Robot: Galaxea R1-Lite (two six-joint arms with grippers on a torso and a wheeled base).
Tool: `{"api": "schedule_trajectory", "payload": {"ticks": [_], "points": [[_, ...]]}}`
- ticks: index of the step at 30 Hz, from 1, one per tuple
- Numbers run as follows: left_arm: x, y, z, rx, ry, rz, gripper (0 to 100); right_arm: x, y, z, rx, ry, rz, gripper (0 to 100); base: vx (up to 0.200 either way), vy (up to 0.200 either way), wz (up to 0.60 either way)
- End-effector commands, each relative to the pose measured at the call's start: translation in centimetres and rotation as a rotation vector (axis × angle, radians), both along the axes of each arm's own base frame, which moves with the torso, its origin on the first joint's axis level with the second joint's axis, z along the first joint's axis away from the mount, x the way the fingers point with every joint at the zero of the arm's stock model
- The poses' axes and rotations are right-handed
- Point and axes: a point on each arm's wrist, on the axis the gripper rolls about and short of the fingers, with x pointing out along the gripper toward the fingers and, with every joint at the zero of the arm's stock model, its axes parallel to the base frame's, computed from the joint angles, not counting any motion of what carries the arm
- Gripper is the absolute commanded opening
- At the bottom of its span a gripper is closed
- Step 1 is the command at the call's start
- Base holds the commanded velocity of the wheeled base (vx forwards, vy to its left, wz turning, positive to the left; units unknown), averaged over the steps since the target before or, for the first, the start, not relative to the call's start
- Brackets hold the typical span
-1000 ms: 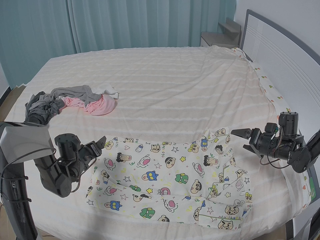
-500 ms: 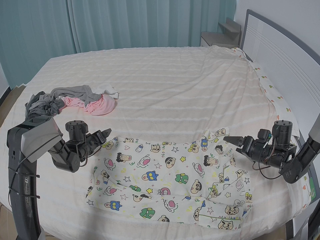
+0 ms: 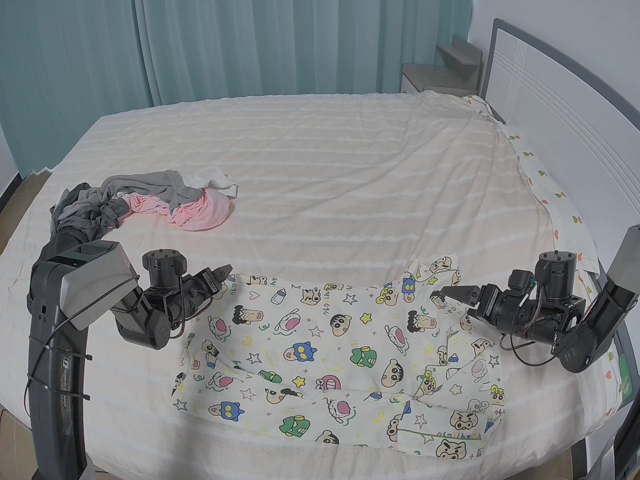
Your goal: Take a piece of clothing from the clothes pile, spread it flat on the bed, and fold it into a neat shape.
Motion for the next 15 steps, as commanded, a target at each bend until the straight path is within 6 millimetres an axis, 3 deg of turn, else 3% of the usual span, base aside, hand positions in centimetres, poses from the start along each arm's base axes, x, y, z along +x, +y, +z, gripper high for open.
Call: {"api": "schedule_trajectory", "payload": {"ticks": [1, 13, 14, 15], "points": [[0.0, -0.3, -0.1, -0.026, 0.005, 0.004, 100, 0.4, -0.2, -0.4, -0.002, 0.004, -0.009, 100, 0.000, 0.000, 0.00], [-0.2, -1.1, -0.3, -0.052, 0.022, -0.019, 100, 2.6, -2.2, -2.3, -0.026, -0.011, -0.071, 100, 0.000, 0.000, 0.00], [-0.2, -1.1, -0.4, -0.053, 0.024, -0.019, 0, 2.9, -2.2, -2.5, -0.027, -0.009, -0.074, 100, 0.000, 0.000, 0.00], [-0.2, -1.2, -0.4, -0.053, 0.021, -0.022, 0, 3.1, -2.1, -2.6, -0.028, -0.011, -0.076, 100, 0.000, 0.000, 0.00]]}}
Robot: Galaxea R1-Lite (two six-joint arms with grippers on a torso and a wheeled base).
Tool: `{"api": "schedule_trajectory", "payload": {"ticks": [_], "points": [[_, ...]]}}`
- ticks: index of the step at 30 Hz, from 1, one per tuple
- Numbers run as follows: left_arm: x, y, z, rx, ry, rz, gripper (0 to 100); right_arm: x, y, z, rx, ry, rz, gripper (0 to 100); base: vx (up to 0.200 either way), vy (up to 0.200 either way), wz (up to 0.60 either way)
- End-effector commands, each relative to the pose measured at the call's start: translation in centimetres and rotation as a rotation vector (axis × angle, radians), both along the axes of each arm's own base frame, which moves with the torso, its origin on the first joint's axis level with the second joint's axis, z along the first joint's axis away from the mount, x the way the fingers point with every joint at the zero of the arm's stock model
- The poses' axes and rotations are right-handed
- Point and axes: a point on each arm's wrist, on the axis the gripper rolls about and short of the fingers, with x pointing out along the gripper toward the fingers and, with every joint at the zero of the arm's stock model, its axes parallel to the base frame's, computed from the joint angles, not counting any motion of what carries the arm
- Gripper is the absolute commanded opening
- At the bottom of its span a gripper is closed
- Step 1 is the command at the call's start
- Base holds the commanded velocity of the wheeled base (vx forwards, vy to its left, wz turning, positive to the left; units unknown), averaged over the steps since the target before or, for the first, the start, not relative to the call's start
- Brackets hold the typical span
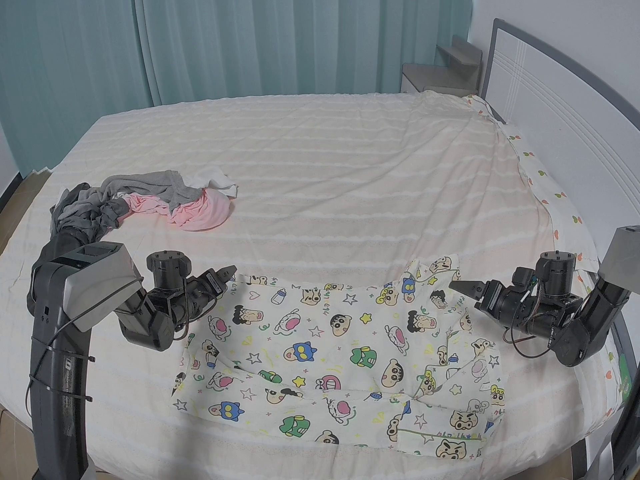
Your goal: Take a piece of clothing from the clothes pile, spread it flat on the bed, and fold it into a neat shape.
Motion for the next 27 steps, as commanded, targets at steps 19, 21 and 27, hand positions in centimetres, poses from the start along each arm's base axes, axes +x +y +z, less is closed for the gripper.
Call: {"api": "schedule_trajectory", "payload": {"ticks": [19, 21, 27], "points": [[0.1, 1.8, 2.4, -0.083, -0.062, 0.090, 0, 8.9, -0.9, -3.3, -0.141, -0.050, -0.003, 100, 0.000, 0.000, 0.00], [0.0, 1.9, 2.3, -0.081, -0.058, 0.104, 0, 9.5, -0.7, -3.3, -0.155, -0.059, 0.006, 100, 0.000, 0.000, 0.00], [-0.3, 2.1, 2.2, -0.075, -0.048, 0.114, 0, 10.6, -0.1, -3.6, -0.209, -0.053, 0.046, 100, 0.000, 0.000, 0.00]]}}
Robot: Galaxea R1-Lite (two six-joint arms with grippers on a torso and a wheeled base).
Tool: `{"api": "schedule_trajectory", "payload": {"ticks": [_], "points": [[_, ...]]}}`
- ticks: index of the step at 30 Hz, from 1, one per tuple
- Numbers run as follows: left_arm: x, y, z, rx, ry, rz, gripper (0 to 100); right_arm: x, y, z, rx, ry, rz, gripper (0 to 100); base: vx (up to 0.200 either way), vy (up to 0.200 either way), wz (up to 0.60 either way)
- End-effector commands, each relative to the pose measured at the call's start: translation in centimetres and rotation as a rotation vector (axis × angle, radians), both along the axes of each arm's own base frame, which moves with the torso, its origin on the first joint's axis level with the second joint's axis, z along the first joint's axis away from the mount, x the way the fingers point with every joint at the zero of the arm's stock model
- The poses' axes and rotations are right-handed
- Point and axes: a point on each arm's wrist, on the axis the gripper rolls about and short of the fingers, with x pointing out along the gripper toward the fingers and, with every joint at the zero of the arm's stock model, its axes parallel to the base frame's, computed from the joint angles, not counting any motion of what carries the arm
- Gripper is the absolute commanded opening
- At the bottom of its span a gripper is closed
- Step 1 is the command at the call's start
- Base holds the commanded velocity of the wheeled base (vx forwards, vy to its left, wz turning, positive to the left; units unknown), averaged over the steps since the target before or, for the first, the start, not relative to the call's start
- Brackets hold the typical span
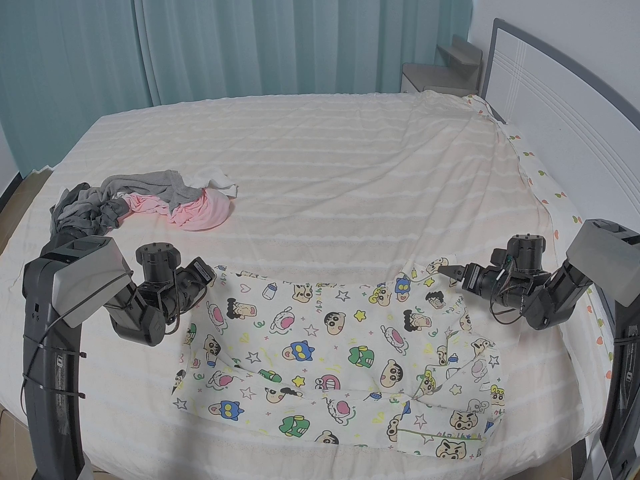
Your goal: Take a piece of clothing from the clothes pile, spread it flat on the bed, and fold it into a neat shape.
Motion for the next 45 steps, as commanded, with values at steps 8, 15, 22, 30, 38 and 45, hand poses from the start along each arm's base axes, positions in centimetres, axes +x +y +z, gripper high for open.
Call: {"api": "schedule_trajectory", "payload": {"ticks": [8, 15, 22, 30, 38, 45], "points": [[-0.4, 0.4, 0.0, 0.002, -0.004, 0.013, 0, 2.2, 1.6, -1.3, -0.044, -0.025, 0.057, 100, 0.000, 0.000, 0.00], [-0.4, 0.5, -0.2, 0.003, 0.000, 0.014, 0, 2.9, 1.9, -3.0, -0.062, -0.018, 0.068, 0, 0.000, 0.000, 0.00], [-0.5, 0.5, -0.2, 0.009, 0.001, 0.017, 0, 3.8, 1.9, -2.9, -0.095, -0.108, 0.079, 0, 0.000, 0.000, 0.00], [-0.5, 0.4, 0.0, 0.026, -0.020, 0.052, 0, 4.0, 1.7, -1.2, -0.098, -0.196, 0.045, 0, 0.000, 0.000, 0.00], [-0.8, 0.5, 0.3, 0.045, -0.046, 0.079, 0, 4.1, 1.0, 0.6, -0.092, -0.257, 0.019, 0, 0.000, 0.000, 0.00], [-0.7, 0.5, 0.7, 0.130, -0.088, 0.122, 0, 3.6, 0.7, 1.7, -0.090, -0.278, 0.011, 0, 0.000, 0.000, 0.00]]}}
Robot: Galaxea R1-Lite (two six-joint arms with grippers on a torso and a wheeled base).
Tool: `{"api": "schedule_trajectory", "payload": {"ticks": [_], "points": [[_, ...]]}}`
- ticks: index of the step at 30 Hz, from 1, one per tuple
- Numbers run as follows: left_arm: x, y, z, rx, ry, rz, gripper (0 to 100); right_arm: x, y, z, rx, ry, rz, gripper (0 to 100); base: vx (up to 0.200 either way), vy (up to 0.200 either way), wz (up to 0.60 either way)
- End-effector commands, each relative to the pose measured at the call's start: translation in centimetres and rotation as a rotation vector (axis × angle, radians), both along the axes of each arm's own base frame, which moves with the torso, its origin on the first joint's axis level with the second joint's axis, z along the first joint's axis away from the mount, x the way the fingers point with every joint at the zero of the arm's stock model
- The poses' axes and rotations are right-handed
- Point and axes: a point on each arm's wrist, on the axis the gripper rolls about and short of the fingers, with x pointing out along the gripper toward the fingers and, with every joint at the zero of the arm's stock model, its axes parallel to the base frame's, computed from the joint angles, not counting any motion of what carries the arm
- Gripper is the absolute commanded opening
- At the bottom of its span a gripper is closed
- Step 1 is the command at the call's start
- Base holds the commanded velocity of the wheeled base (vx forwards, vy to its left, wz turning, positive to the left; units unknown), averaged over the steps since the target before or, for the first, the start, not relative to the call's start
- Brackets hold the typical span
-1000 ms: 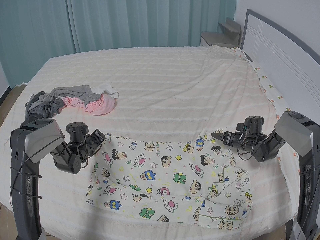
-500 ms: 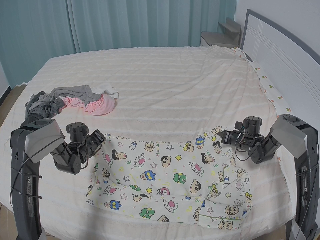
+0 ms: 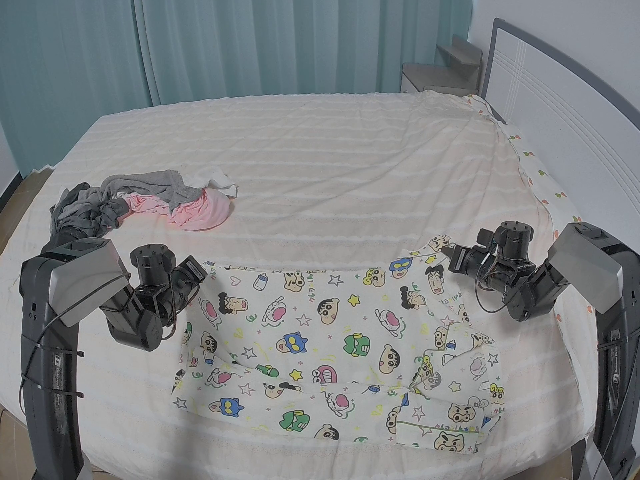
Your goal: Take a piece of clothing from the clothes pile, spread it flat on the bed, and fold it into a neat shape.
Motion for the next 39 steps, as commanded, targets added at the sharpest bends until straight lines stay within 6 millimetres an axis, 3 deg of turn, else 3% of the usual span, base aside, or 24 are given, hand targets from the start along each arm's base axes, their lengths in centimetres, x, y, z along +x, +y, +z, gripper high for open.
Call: {"api": "schedule_trajectory", "payload": {"ticks": [1, 7, 16, 25, 39], "points": [[-0.2, -0.1, 0.4, 0.016, -0.014, 0.004, 0, -0.6, -0.2, 1.3, 0.003, -0.012, -0.001, 0, 0.000, 0.000, 0.00], [-1.6, -0.5, 0.9, 0.035, 0.009, -0.014, 0, -2.3, -0.4, 2.0, 0.006, 0.004, 0.009, 0, 0.000, 0.000, 0.00], [-3.9, -1.0, 1.5, 0.092, 0.017, -0.047, 0, -7.1, -0.9, 3.2, 0.023, 0.027, 0.082, 0, 0.000, 0.000, 0.00], [-6.9, -0.8, 0.2, 0.133, 0.033, -0.061, 0, -10.9, -1.9, 2.2, 0.032, 0.046, 0.103, 0, 0.000, 0.000, 0.00], [-12.1, -1.2, -1.6, 0.170, 0.125, -0.108, 0, -17.7, -2.2, -1.6, 0.020, 0.170, 0.135, 0, 0.000, 0.000, 0.00]]}}
